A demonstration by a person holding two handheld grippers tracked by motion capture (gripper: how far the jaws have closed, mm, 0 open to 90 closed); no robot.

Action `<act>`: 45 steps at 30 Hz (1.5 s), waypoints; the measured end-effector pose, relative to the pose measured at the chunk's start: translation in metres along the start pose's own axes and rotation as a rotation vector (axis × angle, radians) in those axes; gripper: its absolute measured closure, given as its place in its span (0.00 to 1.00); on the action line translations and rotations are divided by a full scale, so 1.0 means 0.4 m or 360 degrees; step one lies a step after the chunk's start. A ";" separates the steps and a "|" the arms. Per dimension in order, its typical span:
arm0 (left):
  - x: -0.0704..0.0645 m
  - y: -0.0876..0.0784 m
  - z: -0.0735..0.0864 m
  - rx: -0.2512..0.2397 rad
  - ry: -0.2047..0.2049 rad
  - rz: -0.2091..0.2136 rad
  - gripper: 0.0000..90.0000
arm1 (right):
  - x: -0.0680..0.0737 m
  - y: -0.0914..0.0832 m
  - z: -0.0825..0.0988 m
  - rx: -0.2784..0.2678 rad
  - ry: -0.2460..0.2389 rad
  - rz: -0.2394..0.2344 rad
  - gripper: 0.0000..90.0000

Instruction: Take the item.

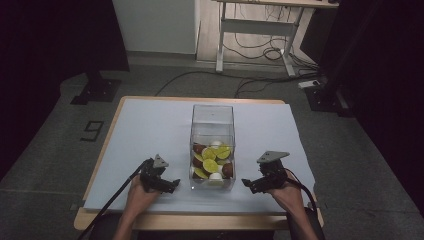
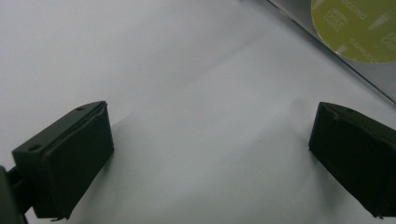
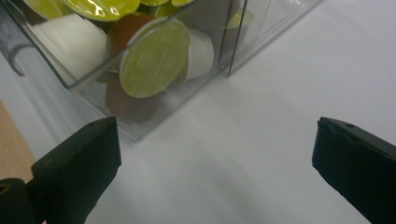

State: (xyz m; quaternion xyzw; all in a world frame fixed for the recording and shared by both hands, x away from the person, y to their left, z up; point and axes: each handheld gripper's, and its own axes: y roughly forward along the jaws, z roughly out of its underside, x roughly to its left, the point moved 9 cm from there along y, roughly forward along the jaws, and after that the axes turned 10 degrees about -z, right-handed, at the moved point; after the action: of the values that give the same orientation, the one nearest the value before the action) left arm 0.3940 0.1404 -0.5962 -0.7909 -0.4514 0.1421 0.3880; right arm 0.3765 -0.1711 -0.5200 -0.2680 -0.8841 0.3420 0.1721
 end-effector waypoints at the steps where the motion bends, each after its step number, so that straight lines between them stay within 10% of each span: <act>1: 0.000 0.000 0.000 0.0000 0.0000 0.0000 0.00 | 0.001 -0.001 -0.003 -0.0003 0.0004 -0.0002 0.01; 24: 0.000 0.000 0.000 -0.0002 0.0000 -0.0001 0.00 | 0.057 -0.014 -0.132 -0.0033 -0.0102 -0.0134 0.02; 45: 0.000 0.000 0.000 -0.0002 -0.0001 0.0000 0.00 | 0.096 0.060 -0.203 0.0072 -0.0133 -0.0230 0.10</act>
State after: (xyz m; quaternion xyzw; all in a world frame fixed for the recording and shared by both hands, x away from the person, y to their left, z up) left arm 0.3941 0.1403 -0.5962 -0.7911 -0.4518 0.1420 0.3872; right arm 0.3939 -0.0917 -0.4745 -0.1850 -0.8995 0.3595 0.1654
